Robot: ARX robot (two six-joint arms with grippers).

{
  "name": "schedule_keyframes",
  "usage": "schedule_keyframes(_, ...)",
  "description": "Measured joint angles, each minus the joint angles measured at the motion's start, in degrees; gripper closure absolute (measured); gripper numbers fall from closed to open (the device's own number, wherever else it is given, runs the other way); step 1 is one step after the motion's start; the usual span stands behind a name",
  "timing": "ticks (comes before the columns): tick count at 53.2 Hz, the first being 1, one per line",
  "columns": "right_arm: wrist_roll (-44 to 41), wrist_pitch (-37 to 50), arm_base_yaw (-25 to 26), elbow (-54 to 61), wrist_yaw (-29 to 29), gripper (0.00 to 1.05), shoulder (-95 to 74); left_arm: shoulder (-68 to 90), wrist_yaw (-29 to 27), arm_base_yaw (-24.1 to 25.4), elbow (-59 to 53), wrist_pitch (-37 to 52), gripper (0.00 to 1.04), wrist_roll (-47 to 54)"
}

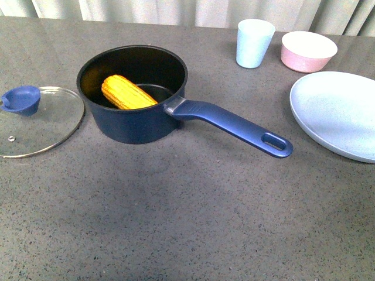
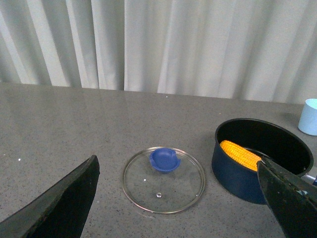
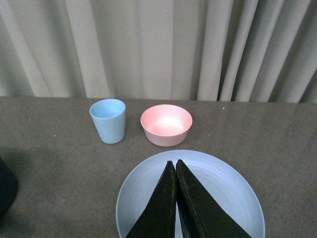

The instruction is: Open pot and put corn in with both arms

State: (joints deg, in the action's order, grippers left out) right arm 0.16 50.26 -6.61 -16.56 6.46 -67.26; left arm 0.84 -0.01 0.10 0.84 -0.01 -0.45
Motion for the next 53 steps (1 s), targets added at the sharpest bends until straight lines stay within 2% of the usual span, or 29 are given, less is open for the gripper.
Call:
schedule_keyframes(12,0.0,-2.2,2.3,7.3,-2.5,1.03,9.3,0.0,0.0,0.0,0.0,0.0,0.09,0.0)
schedule_keyframes(16,0.0,-3.5,5.0,8.7,-6.0,1.03,11.9,0.0,0.0,0.0,0.0,0.0,0.09,0.0)
schedule_keyframes(31,0.0,-9.0,6.4,12.4,-6.4,1.03,21.1,0.0,0.0,0.0,0.0,0.0,0.09,0.0)
schedule_keyframes(36,0.0,-6.9,6.4,14.6,-6.4,1.03,22.0,0.0,0.0,0.0,0.0,0.0,0.09,0.0)
schedule_keyframes(53,0.0,-20.6,6.4,15.2,-6.5,1.03,37.1,0.0,0.0,0.0,0.0,0.0,0.09,0.0)
